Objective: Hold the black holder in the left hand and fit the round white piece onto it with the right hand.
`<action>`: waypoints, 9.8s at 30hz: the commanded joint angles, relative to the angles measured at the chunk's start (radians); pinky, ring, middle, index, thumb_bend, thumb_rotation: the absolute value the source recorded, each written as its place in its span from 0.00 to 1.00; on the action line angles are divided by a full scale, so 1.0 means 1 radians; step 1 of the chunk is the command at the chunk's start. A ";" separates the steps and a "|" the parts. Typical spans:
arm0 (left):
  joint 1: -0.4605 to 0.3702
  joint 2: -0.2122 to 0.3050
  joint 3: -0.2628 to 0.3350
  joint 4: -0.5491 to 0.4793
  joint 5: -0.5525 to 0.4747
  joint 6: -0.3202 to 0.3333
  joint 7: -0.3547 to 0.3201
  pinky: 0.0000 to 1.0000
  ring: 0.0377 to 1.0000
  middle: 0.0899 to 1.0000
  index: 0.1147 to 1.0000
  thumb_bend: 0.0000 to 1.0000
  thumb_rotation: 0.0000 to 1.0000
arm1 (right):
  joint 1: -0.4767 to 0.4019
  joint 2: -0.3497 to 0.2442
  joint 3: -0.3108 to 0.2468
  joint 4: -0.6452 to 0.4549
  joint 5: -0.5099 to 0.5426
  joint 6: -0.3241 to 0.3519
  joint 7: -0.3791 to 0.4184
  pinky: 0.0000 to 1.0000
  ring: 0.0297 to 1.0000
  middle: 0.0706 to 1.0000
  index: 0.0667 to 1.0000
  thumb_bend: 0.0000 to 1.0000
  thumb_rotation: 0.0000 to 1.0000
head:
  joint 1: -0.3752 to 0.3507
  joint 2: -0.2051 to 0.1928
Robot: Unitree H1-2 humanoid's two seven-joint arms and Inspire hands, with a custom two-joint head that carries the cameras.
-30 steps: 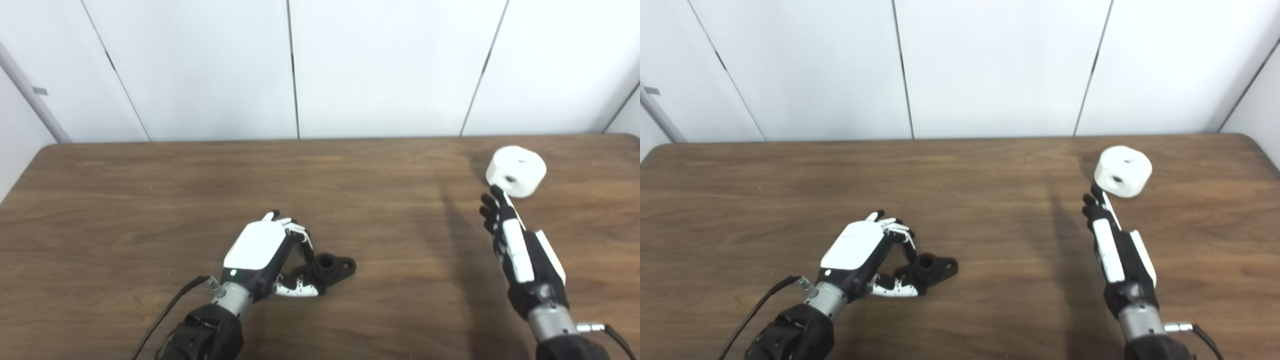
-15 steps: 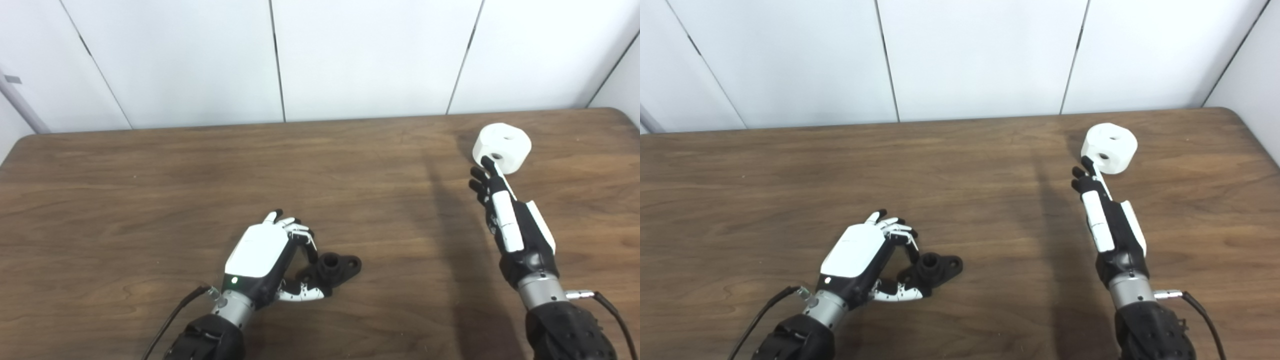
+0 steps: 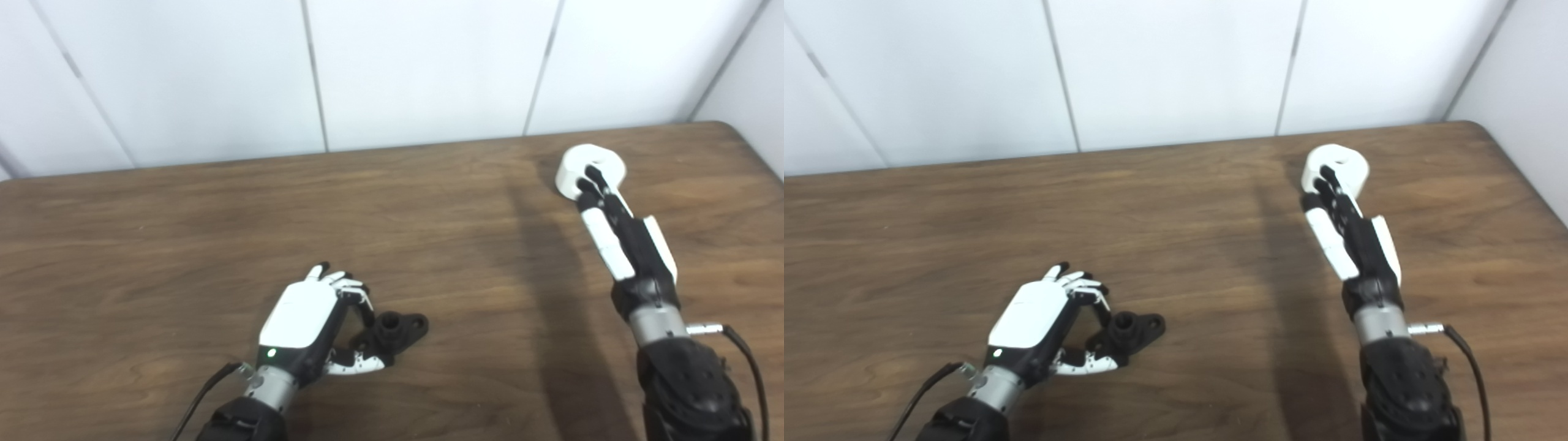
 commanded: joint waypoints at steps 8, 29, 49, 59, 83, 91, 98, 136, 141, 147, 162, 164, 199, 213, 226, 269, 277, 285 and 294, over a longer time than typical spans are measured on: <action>0.008 0.021 0.017 0.011 0.003 -0.051 0.008 0.97 0.86 0.74 0.42 0.52 0.05 | -0.126 -0.090 -0.045 0.010 -0.234 -0.001 0.047 0.86 0.90 0.91 0.89 0.67 0.51 | -0.089 -0.036; 0.023 0.014 0.049 0.031 -0.008 -0.073 0.005 0.94 0.84 0.73 0.42 0.52 0.05 | -0.371 -0.205 -0.098 0.281 -0.641 -0.001 0.336 0.95 1.00 1.00 0.80 0.92 0.27 | -0.211 -0.071; 0.031 0.013 0.052 0.040 -0.004 -0.083 0.023 0.93 0.83 0.72 0.42 0.52 0.05 | -0.517 -0.303 -0.029 0.577 -0.714 -0.001 0.360 1.00 1.00 1.00 0.81 0.96 0.30 | -0.211 -0.074; 0.033 0.010 0.055 0.041 -0.010 -0.082 0.025 0.94 0.84 0.72 0.42 0.52 0.05 | -0.536 -0.307 -0.005 0.620 -0.734 -0.001 0.380 1.00 1.00 1.00 0.79 0.95 0.31 | -0.202 -0.073; 0.024 0.003 0.052 0.063 -0.001 -0.082 0.037 0.94 0.84 0.72 0.42 0.52 0.05 | -0.536 -0.327 0.038 0.657 -0.723 -0.001 0.385 1.00 1.00 0.99 0.73 0.89 0.31 | -0.180 -0.072; 0.023 0.002 0.050 0.055 0.006 -0.075 0.025 0.95 0.84 0.73 0.42 0.52 0.05 | -0.530 -0.334 0.039 0.650 -0.694 -0.001 0.362 1.00 1.00 0.98 0.70 0.88 0.29 | -0.180 -0.073; 0.027 -0.001 0.048 0.055 0.002 -0.079 0.028 0.94 0.84 0.73 0.42 0.52 0.05 | -0.520 -0.331 0.043 0.666 -0.623 -0.021 0.244 1.00 1.00 0.92 0.50 0.63 0.17 | -0.179 -0.074; 0.042 -0.029 0.032 0.074 0.009 -0.081 0.039 0.96 0.85 0.73 0.42 0.52 0.05 | -0.432 -0.351 0.097 0.320 -0.640 -0.001 0.424 1.00 0.96 0.82 0.45 0.52 0.14 | -0.075 -0.060; 0.045 -0.039 0.027 0.073 0.020 -0.073 0.038 0.97 0.85 0.73 0.42 0.52 0.05 | -0.423 -0.305 0.068 0.227 -0.686 -0.001 0.547 1.00 0.94 0.81 0.45 0.52 0.14 | -0.029 -0.052; 0.043 -0.047 0.021 0.074 0.029 -0.059 0.031 0.98 0.86 0.73 0.42 0.52 0.05 | -0.413 -0.297 0.108 0.129 -0.674 -0.001 0.633 1.00 0.95 0.80 0.45 0.52 0.14 | -0.005 -0.037; 0.031 -0.070 0.001 0.064 0.065 -0.026 0.010 1.00 0.87 0.74 0.42 0.52 0.05 | -0.390 -0.121 0.209 -0.090 -0.777 -0.002 0.896 1.00 0.94 0.82 0.44 0.53 0.14 | 0.082 0.006; 0.029 -0.073 -0.004 0.064 0.069 -0.021 0.011 1.00 0.87 0.74 0.42 0.52 0.05 | -0.386 -0.110 0.230 -0.105 -0.782 -0.003 0.911 1.00 0.95 0.82 0.44 0.53 0.14 | 0.091 0.010; 0.008 -0.100 -0.038 0.098 0.099 0.010 0.028 1.00 0.88 0.74 0.42 0.52 0.05 | -0.350 0.008 0.251 -0.186 -0.765 -0.003 0.984 1.00 0.95 0.82 0.44 0.53 0.14 | 0.201 0.042; 0.004 -0.098 -0.042 0.100 0.106 0.008 0.036 1.00 0.87 0.74 0.42 0.52 0.05 | -0.326 0.010 0.290 -0.151 -0.748 -0.010 0.913 1.00 0.94 0.83 0.44 0.53 0.14 | 0.202 0.043; 0.004 -0.100 -0.038 0.098 0.099 0.010 0.032 1.00 0.88 0.74 0.42 0.52 0.05 | -0.321 0.004 0.306 -0.138 -0.747 -0.009 0.886 1.00 0.94 0.82 0.44 0.53 0.14 | 0.202 0.043; 0.004 -0.096 -0.034 0.085 0.102 0.009 0.032 1.00 0.88 0.74 0.42 0.52 0.05 | -0.271 -0.030 0.335 -0.107 -0.721 -0.014 0.817 1.00 0.96 0.83 0.45 0.52 0.14 | 0.178 0.045; 0.002 -0.098 -0.035 0.085 0.107 0.010 0.033 1.00 0.87 0.74 0.42 0.52 0.05 | -0.265 -0.039 0.348 -0.095 -0.714 -0.018 0.795 1.00 0.96 0.83 0.45 0.52 0.13 | 0.175 0.043; 0.000 -0.097 -0.033 0.080 0.102 0.018 0.017 1.00 0.88 0.74 0.42 0.52 0.05 | -0.265 -0.049 0.364 -0.090 -0.716 -0.013 0.787 1.00 0.97 0.83 0.45 0.52 0.14 | 0.169 0.044; -0.001 -0.097 -0.034 0.085 0.103 0.015 0.022 1.00 0.88 0.74 0.42 0.52 0.05 | -0.263 -0.058 0.366 -0.086 -0.704 -0.016 0.777 1.00 0.97 0.82 0.45 0.53 0.14 | 0.169 0.044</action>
